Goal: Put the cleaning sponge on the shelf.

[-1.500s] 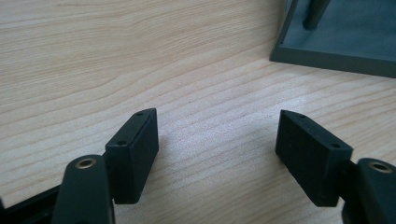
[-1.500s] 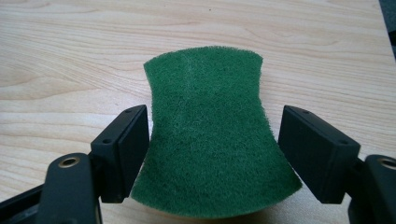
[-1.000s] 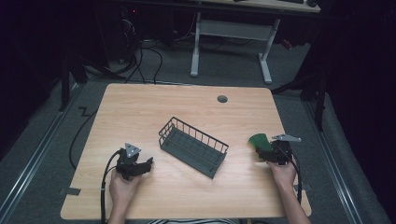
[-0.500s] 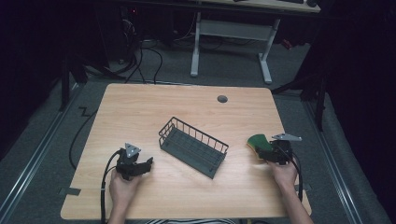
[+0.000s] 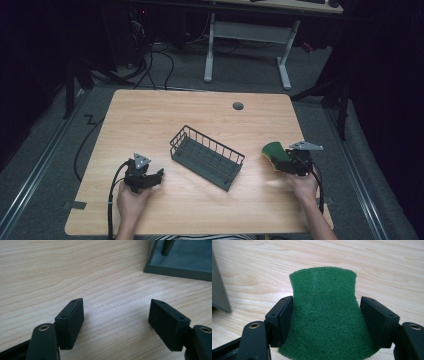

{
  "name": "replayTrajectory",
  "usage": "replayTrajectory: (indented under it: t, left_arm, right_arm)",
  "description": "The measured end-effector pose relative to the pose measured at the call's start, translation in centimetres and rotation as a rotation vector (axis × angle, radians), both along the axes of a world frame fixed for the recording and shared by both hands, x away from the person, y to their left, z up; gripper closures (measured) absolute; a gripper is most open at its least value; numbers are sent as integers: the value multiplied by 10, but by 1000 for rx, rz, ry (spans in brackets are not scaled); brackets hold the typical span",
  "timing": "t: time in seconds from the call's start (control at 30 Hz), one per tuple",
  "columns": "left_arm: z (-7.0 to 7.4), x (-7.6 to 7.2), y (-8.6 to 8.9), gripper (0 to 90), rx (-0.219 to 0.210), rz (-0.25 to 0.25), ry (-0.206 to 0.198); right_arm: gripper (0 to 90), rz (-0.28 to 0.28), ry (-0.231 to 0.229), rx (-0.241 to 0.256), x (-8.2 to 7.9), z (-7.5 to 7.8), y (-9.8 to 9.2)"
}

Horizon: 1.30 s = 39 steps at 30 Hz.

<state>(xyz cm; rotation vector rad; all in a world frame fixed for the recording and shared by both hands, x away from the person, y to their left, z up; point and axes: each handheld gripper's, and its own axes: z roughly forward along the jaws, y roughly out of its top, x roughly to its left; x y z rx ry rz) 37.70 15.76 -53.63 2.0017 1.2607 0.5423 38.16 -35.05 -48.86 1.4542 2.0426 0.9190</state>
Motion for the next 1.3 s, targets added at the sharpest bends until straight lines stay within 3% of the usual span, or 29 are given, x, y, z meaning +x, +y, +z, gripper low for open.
replayTrajectory:
  t: [0.43, 0.8, 1.3]
  left_arm:
    - [0, 0, 0, 291, 2, -1, 1]
    - [0, 0, 1, 291, -8, 2, 1]
    - [0, 1, 0, 290, 2, 2, -1]
  right_arm:
    - [294, 95, -75, 13, -8, 35, 22]
    - [295, 175, -109, 16, -5, 62, 44]
    - [295, 358, -137, -17, 0, 98, 106]
